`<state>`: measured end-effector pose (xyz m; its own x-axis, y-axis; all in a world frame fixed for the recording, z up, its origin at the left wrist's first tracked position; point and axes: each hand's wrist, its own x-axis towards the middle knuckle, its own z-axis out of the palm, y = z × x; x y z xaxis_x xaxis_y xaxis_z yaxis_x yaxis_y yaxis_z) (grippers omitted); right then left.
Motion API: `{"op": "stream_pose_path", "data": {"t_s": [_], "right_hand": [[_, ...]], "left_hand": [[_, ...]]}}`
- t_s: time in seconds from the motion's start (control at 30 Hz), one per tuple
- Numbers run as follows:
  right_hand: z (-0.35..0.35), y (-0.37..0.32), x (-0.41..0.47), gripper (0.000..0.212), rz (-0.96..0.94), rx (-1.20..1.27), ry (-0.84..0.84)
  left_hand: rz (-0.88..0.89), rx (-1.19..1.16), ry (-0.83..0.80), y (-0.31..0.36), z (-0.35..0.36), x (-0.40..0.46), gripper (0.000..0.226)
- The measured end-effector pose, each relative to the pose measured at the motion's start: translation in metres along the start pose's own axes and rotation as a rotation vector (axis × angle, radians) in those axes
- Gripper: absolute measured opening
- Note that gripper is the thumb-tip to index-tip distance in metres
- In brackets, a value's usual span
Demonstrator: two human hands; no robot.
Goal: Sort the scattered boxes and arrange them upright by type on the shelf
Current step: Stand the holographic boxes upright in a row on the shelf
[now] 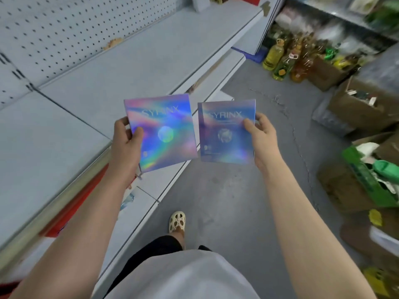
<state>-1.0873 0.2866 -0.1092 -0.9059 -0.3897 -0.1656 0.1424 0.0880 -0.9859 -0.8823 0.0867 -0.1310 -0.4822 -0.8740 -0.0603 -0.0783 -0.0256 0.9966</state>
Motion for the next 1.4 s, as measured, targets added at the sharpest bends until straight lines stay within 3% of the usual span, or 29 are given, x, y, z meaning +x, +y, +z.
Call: {"op": "stream_pose_path", "data": {"t_s": [0.17,0.43,0.83,1.4], "right_hand": [[-0.004,-0.028,0.08,0.012,-0.014,0.025,0.054],[-0.017,-0.055,0.22,0.011,0.003,0.069,0.041],[-0.027,-0.102,0.455,0.018,0.011,-0.001,-0.206],[0.136,-0.154,0.646,0.015,-0.173,-0.176,-0.559]], "left_hand": [[0.019,0.023,-0.075,0.02,0.053,0.081,0.022],[0.016,0.019,-0.051,0.041,0.151,0.186,0.021],[-0.03,-0.058,0.254,0.05,0.292,0.288,0.022],[-0.052,-0.081,0.531,0.061,0.299,0.433,0.028]]}}
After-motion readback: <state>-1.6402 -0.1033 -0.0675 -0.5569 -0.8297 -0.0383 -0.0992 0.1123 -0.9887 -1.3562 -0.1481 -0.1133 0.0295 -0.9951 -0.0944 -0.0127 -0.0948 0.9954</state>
